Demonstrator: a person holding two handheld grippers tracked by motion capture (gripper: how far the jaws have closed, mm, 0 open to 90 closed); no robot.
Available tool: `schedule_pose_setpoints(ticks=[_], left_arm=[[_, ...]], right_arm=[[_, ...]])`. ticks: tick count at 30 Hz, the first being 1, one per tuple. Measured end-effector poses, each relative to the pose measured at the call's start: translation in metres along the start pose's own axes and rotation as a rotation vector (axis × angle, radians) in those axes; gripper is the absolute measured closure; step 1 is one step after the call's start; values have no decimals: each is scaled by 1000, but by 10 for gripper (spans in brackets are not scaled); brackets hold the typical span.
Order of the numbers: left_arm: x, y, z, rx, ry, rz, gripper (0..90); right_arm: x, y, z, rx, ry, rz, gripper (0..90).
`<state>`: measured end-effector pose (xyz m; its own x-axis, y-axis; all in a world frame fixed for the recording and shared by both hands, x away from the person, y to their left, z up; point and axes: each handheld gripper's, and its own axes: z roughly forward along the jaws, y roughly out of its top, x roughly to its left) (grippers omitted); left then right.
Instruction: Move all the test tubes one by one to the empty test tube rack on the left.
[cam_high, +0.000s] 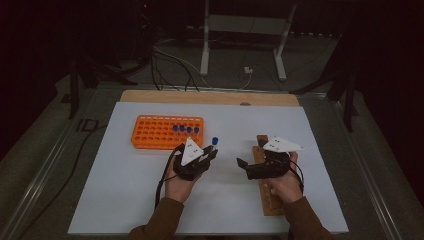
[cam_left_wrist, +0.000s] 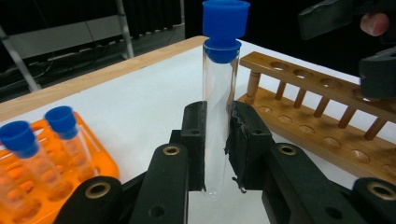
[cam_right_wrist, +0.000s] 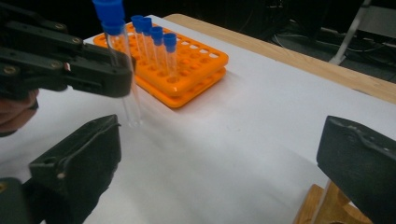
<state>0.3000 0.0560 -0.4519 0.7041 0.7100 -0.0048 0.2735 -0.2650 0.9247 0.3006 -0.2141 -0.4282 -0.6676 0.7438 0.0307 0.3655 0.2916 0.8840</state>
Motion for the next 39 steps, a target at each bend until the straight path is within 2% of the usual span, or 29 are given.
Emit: schedule_pose_setpoints(ticks=[7,22,39], left_arm=[[12,-1,-9,-12,23,-29,771],[32,-4,-24,-21,75,-57,771],[62,-7,-40,-29,164,-84,771]], right_arm=[[-5,-3,-4,-6,-10,13,3],[-12,-8,-12,-11,-25,25,3],[-18,-11,-18,-14,-39,33,3]])
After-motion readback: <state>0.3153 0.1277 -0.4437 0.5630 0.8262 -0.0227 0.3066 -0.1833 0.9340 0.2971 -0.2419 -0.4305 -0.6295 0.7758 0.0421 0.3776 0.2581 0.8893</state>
